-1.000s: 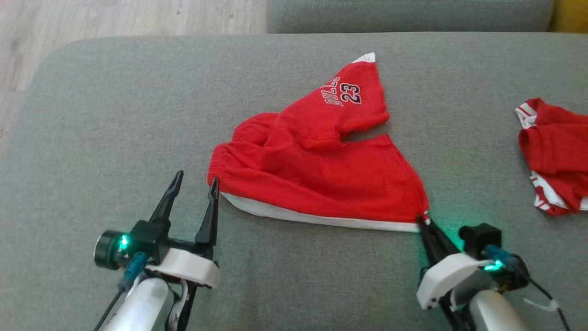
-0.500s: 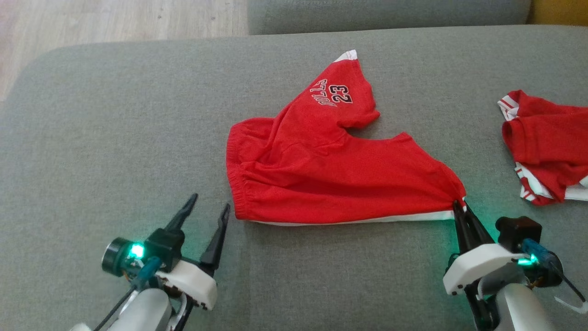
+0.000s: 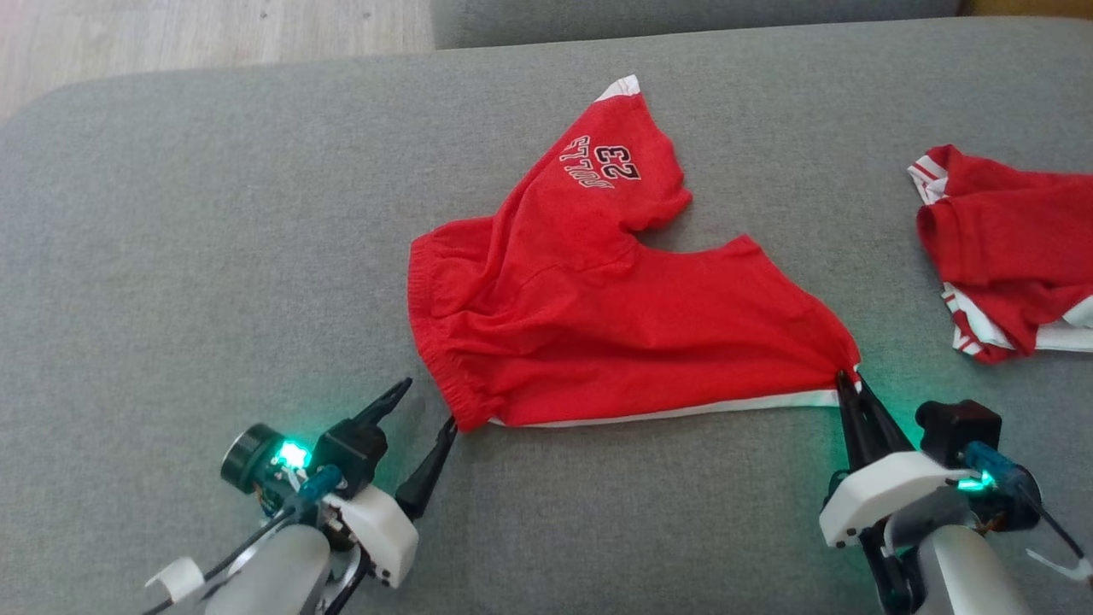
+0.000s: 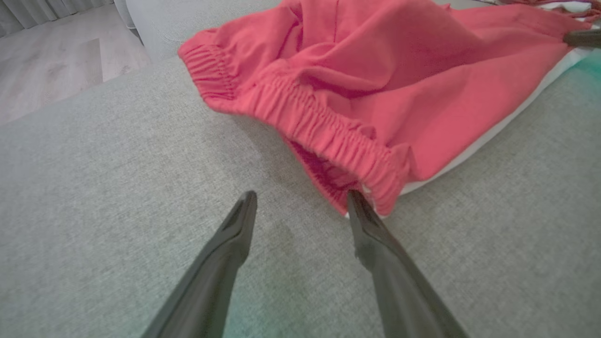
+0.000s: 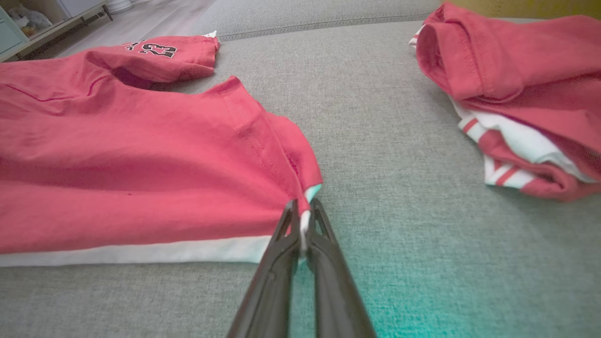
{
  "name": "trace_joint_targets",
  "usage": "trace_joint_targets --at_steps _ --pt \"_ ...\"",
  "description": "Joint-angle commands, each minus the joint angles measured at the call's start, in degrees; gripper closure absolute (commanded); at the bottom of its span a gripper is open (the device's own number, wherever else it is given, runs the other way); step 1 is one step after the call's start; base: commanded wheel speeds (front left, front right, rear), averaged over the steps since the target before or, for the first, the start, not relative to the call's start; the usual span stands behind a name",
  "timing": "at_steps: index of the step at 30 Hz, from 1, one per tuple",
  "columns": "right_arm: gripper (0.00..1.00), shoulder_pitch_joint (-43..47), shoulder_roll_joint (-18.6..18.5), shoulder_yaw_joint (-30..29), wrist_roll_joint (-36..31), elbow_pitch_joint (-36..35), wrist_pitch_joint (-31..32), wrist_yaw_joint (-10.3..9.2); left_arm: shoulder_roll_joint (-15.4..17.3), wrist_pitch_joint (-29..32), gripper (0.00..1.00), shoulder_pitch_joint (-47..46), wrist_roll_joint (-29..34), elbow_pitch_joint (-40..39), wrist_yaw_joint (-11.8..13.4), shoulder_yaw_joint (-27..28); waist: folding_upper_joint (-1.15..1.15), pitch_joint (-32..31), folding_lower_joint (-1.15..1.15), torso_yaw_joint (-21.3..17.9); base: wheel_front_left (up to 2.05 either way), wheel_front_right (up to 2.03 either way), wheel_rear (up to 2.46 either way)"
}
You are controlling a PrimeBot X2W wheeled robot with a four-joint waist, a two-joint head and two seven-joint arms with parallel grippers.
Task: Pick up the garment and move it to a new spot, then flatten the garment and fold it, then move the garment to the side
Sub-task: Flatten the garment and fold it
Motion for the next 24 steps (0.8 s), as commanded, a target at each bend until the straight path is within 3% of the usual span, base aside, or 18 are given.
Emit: trace_joint_targets --at_steps 1,14,24 --pt "1.0 -1.6 -0.3 1.4 0.5 -1.4 -0.5 -0.05 1.2 -0.8 0.0 -3.1 0.3 -0.2 -0.1 1.6 0.0 0.0 0.0 -0.2 0.0 0.0 0.0" --pt "1.0 -1.2 -0.3 1.4 0.8 -0.1 -0.8 -0.05 1.5 -2.3 0.0 -3.1 -0.5 2.7 1.4 2.2 0.0 -2.1 0.0 0.7 0.0 0.0 0.0" --pt "1.0 -1.0 -0.3 1.7 0.8 -0.1 -0.5 -0.05 2.3 1.3 0.0 -2.5 -1.8 2.4 -0.9 -1.9 0.0 -2.8 0.0 1.6 0.0 0.0 0.0"
